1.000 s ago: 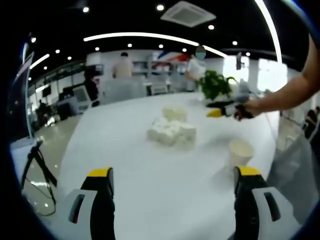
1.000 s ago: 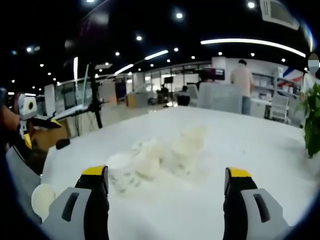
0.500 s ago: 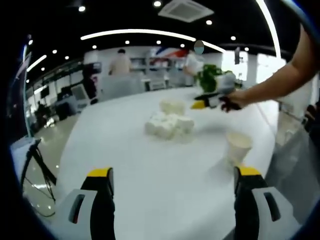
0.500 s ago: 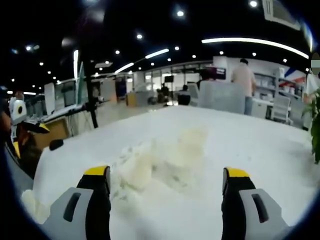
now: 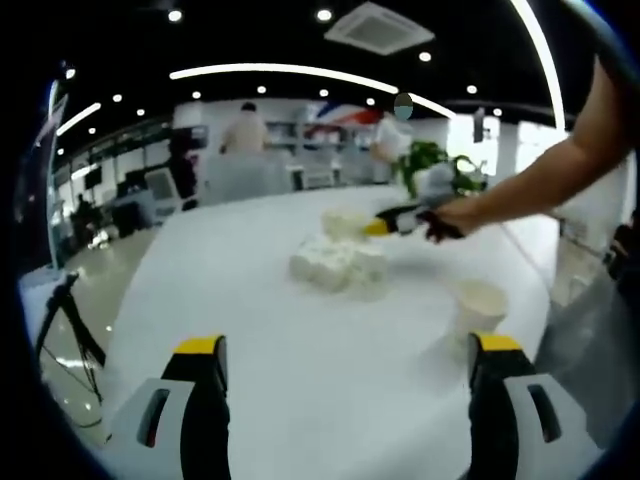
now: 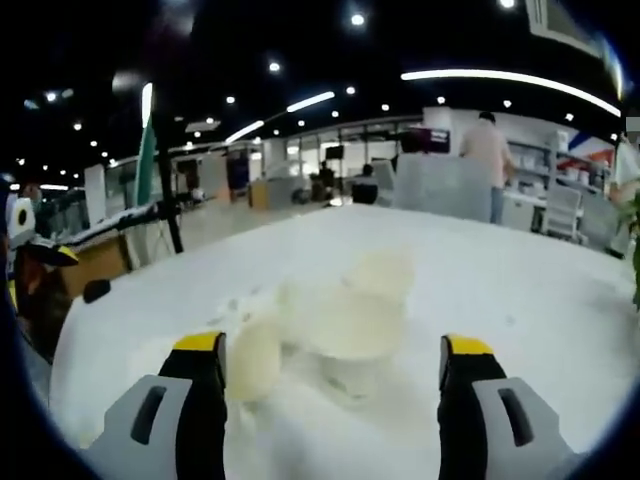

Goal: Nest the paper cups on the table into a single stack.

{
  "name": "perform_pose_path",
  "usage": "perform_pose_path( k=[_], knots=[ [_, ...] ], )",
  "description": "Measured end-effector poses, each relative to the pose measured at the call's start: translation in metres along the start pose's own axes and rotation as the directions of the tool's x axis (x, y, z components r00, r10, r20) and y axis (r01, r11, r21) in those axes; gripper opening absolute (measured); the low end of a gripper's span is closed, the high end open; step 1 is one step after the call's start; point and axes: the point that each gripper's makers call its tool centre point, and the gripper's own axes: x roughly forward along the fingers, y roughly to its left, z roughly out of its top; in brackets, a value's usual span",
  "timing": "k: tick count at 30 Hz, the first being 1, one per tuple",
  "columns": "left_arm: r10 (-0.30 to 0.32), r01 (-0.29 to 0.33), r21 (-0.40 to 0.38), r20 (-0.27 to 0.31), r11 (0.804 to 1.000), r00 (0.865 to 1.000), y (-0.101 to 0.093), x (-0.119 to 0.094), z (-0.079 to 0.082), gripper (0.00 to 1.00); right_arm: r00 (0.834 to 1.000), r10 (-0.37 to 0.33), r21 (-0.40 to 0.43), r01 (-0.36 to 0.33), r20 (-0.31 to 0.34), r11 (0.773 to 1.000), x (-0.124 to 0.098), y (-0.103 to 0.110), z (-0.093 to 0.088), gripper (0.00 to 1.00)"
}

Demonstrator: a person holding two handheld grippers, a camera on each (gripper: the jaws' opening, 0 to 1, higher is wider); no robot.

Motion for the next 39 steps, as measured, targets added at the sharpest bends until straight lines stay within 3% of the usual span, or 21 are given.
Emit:
perform_pose_path(
  k=[8,21,26,39],
  knots=[
    [0.004,-0.004,0.0,-0.013,1.0,1.0,0.0,0.001,-0.001,0.99,1.0,-0.002,-0.026,0.002,-0.013,1.0,0.017,-0.005,-0.005,0.8],
    [0.003,-0.003,0.002,-0.024,1.0,1.0,0.005,0.004,-0.001,0.99,0.999,-0.006,-0.064,0.003,-0.043,0.998,0.025,0.002,-0.009,0.57],
    [0.011,-0.011,-0.016,-0.016,1.0,1.0,0.009,0.003,0.0,0.98,0.999,-0.015,-0.067,0.011,-0.048,0.998,0.03,-0.004,-0.009,0.46],
    [0.009,-0.009,-0.015,-0.017,1.0,1.0,0.012,0.005,0.0,0.98,0.999,-0.012,-0.047,0.01,-0.039,0.999,0.019,0.006,-0.001,0.44]
  ],
)
